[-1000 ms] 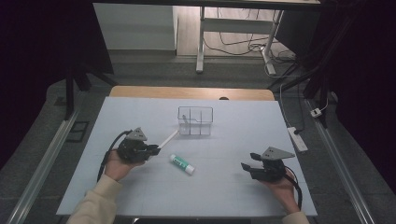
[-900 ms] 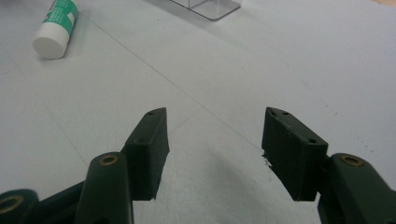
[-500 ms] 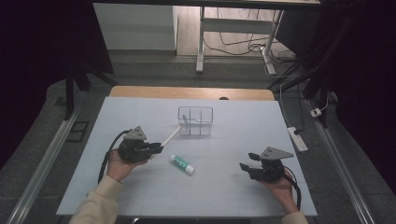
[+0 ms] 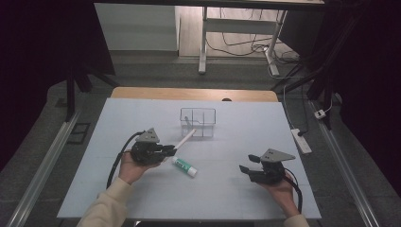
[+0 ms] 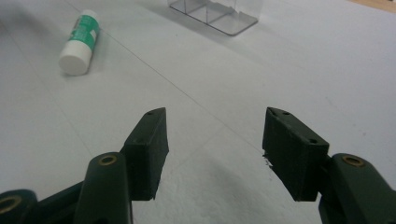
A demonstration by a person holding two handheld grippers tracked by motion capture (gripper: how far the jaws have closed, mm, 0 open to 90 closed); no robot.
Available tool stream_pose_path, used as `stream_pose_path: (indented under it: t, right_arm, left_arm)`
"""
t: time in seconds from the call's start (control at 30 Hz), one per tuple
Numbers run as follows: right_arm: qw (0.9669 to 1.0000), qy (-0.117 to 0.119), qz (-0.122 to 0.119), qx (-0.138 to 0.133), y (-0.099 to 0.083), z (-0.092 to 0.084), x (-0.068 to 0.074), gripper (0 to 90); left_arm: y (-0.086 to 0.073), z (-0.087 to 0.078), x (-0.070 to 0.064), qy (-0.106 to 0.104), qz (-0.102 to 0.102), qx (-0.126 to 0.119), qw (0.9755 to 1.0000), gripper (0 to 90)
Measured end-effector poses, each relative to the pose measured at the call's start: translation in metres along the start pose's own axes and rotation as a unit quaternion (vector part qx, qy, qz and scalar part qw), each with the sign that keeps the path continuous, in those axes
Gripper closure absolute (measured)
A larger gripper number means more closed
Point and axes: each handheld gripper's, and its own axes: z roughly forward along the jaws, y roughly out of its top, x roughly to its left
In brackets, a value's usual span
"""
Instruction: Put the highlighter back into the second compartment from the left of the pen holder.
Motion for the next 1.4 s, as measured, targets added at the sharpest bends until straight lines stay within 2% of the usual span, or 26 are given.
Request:
stream_pose_path:
  t: [0.43, 1.4]
  right_arm:
    - [0.9995, 0.020, 0.001, -0.025, 0.011, 0.007, 0.013, 39.7]
    - [0.9974, 0.052, 0.000, -0.049, 0.027, 0.019, 0.032, 39.7]
  left_arm:
    - [0.011, 0.022, -0.015, -0.017, 0.019, 0.002, 0.9997, 78.8]
    - [0.019, 0.047, -0.034, -0.037, 0.044, 0.016, 0.9983, 78.8]
